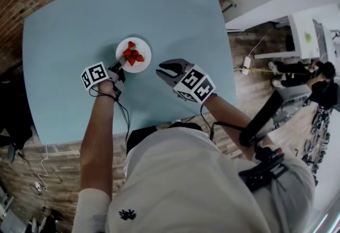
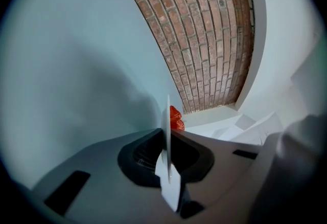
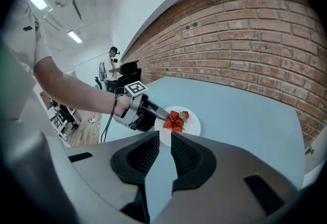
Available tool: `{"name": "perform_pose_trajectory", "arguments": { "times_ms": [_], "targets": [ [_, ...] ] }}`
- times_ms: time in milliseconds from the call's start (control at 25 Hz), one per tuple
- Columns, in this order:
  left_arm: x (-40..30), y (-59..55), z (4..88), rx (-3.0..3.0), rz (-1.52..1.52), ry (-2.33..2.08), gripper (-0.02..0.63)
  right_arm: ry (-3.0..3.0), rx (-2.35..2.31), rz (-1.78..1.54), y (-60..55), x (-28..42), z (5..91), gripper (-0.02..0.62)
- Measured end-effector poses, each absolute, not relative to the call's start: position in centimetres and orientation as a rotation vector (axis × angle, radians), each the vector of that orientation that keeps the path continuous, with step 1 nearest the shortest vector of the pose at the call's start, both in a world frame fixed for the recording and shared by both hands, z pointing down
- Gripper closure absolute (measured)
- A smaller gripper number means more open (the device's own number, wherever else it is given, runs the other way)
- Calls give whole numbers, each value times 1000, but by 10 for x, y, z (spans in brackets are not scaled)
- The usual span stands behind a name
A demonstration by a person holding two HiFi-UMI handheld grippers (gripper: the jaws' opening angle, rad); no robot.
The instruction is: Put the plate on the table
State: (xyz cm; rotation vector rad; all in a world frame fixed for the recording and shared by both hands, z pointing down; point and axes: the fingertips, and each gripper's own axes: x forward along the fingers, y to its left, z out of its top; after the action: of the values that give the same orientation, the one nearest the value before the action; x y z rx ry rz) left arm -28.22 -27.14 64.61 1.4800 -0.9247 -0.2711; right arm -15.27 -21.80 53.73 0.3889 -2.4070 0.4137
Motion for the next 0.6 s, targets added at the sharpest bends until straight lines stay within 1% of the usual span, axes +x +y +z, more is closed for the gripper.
{"name": "perform_pose_trajectory", "arguments": {
  "times_ms": [600],
  "targets": [
    [-286, -292, 676, 1435, -141, -948, 588, -2376, 426, 456, -236, -148, 550, 535]
  ]
}}
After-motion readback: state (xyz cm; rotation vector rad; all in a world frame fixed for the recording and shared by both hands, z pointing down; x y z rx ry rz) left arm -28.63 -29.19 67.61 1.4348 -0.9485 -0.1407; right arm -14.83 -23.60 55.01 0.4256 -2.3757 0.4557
